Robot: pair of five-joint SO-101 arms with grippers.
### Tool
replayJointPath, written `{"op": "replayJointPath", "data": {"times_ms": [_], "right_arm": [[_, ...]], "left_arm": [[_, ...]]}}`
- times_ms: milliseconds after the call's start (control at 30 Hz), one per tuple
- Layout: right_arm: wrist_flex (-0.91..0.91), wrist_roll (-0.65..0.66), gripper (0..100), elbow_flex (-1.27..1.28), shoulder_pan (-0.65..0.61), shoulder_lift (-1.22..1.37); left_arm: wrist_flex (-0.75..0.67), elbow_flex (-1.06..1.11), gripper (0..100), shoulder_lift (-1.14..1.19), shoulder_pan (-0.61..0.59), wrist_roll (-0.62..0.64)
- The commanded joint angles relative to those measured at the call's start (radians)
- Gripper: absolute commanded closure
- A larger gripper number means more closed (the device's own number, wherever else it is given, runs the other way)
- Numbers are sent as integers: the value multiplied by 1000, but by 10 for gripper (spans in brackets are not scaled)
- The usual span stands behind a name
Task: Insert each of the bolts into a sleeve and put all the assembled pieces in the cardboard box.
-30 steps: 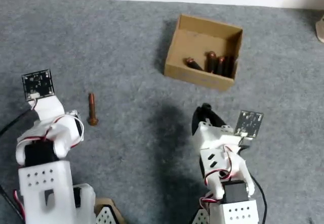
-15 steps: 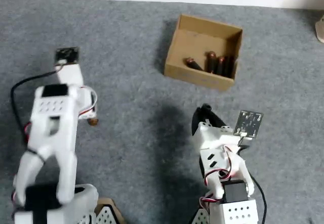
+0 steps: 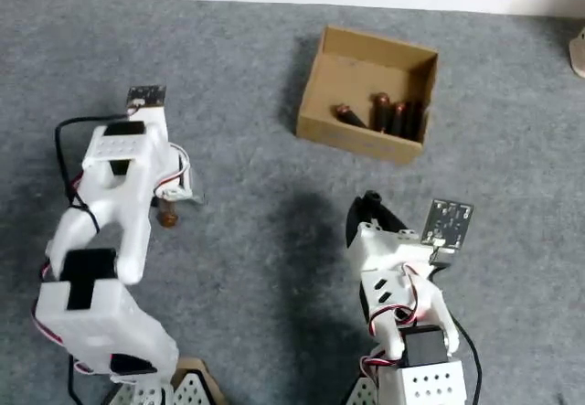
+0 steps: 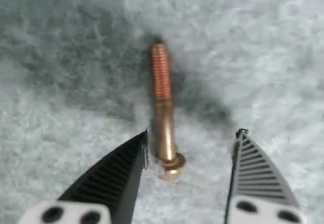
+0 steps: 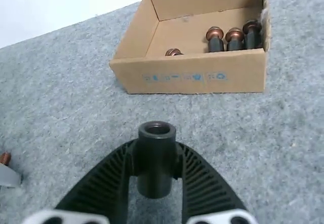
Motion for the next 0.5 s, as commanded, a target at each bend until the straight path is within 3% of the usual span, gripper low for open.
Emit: {"op": "replayJointPath", "data": {"times_ms": [0,200,300,400,467], "right_arm": [[2,-8,993,153,13,-8],[2,-8,993,153,13,-8],[2,-8,993,153,15,-8],[4,-8,993,153,15,-8],[19,-8,993,153,15,-8]], "left_arm": [[6,-45,738,5,-28,-5],[5,-44,744,12,-44,-6],[0,-44,834,13,-44,-6],[-66,-42,994,13,-44,-6],[-106,-33,970,15,-44,-6]]}}
